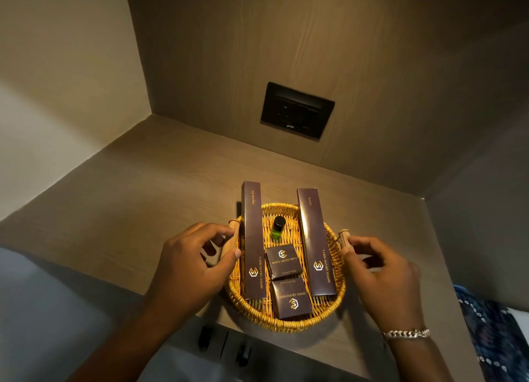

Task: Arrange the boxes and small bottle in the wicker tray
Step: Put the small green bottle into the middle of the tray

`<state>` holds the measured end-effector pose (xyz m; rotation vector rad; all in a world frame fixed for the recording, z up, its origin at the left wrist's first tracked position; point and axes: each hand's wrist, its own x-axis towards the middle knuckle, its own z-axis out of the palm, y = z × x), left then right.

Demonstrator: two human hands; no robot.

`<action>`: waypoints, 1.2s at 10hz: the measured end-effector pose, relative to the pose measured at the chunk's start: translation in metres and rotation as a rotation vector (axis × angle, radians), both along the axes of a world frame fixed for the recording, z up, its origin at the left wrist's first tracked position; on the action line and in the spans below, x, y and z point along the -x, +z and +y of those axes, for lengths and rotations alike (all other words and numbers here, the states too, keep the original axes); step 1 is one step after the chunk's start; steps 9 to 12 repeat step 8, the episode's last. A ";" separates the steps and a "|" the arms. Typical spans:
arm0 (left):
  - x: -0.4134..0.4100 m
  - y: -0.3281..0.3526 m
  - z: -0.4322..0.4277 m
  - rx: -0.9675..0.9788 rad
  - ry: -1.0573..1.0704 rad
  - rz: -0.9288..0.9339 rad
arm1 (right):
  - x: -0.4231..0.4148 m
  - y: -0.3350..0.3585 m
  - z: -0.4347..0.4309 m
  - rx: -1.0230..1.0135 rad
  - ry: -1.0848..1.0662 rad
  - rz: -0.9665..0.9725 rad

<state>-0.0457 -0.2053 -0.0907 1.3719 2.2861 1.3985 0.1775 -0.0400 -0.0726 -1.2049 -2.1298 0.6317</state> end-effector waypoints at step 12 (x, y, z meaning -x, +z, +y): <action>0.092 0.016 0.044 0.078 -0.091 0.065 | 0.089 0.001 -0.029 0.054 -0.290 0.027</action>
